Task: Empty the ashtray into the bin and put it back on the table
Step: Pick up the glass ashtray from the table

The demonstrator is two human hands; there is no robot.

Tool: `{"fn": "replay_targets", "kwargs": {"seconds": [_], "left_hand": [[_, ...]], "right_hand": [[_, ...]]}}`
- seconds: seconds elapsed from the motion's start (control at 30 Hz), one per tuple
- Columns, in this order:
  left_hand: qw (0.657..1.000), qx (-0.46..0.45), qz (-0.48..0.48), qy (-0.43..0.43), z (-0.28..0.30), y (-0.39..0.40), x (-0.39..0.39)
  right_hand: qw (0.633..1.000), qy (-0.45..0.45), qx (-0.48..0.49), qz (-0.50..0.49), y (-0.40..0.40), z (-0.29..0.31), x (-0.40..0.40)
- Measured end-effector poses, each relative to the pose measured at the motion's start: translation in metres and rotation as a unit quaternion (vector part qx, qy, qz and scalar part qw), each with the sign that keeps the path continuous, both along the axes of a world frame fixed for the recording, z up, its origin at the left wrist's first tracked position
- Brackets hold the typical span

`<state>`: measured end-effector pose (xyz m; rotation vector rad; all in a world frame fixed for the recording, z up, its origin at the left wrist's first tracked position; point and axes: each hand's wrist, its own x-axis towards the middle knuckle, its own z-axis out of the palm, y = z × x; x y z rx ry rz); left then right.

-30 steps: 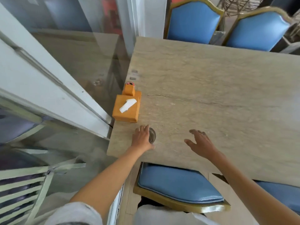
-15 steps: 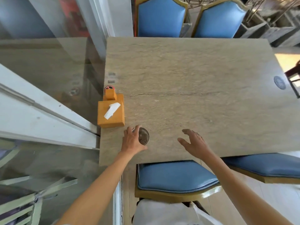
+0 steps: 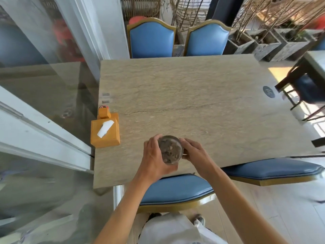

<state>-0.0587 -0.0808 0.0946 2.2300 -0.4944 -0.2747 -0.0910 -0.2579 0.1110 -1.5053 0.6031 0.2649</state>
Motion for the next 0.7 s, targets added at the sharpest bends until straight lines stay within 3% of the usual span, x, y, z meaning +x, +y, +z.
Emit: {"fn": "replay_targets", "kwargs": {"seconds": [0.2, 0.37, 0.7], "left_hand": [[0.993, -0.121, -0.006, 0.006, 0.026, -0.061, -0.052], [0.985, -0.167, -0.021, 0.049, 0.053, -0.135, -0.098], [0.983, -0.133, -0.120, 0.027, 0.066, -0.264, -0.191]], "right_hand": [[0.991, 0.012, 0.109, -0.078, -0.053, 0.022, -0.052], [0.955, -0.013, 0.251, -0.154, -0.121, 0.038, -0.118], [0.906, -0.048, 0.350, -0.234, -0.235, 0.042, -0.239]]}}
